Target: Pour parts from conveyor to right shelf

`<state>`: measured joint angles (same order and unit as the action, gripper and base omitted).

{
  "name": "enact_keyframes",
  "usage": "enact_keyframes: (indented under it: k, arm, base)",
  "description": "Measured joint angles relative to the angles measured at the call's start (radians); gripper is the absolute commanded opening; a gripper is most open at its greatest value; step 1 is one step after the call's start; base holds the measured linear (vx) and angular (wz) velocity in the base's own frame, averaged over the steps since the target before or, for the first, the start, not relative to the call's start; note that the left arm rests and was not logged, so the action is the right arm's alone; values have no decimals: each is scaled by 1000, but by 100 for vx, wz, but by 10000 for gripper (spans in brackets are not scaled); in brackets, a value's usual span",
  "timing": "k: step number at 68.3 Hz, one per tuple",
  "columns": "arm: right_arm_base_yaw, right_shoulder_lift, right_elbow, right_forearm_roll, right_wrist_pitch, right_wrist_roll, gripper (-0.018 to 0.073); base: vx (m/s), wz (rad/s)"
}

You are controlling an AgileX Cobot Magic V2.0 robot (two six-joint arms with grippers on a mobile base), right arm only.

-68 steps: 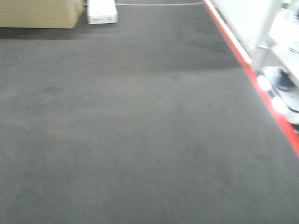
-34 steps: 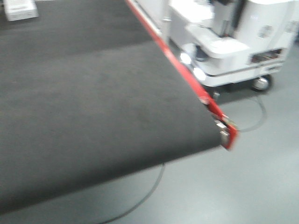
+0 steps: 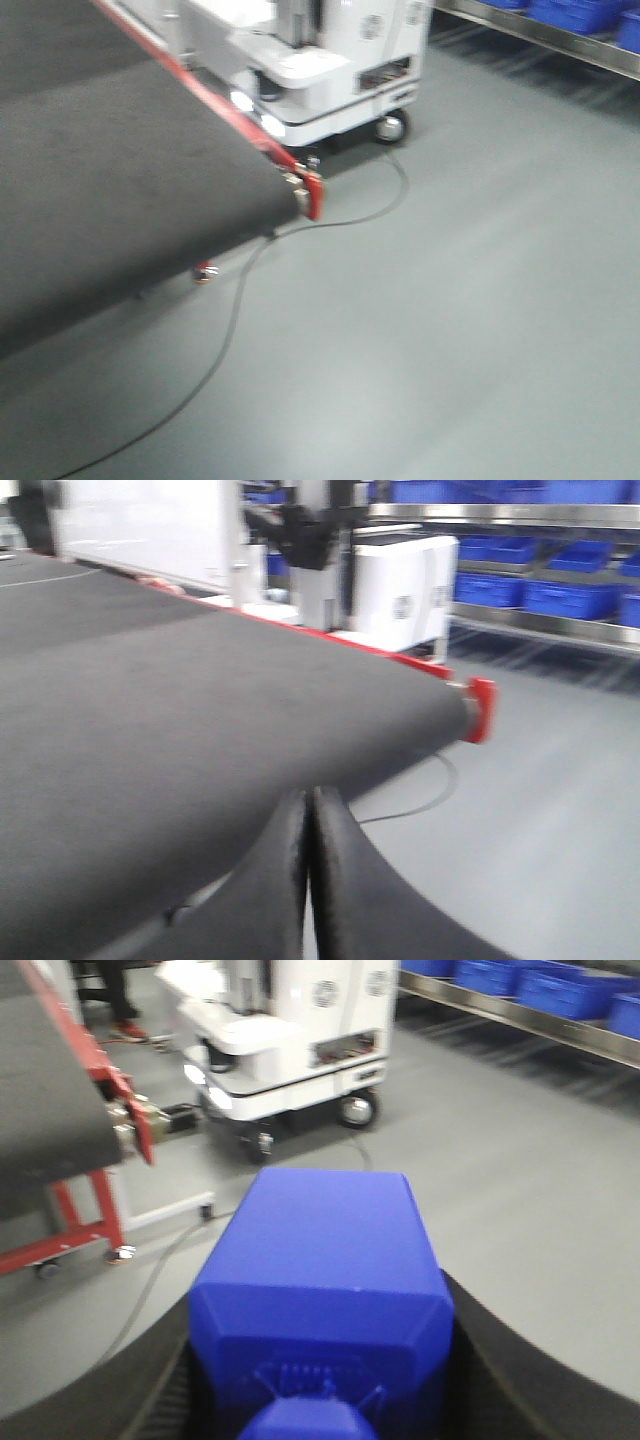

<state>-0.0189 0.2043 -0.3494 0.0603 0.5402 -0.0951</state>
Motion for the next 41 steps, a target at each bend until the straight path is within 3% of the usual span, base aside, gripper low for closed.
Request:
enact_keyframes:
  k: [18,41]
  arm:
    - [0,0,0,0,0,0,-6]
    - [0,0,0,0,0,0,-6]
  base:
    - [-35,-67]
    - [-27,-89]
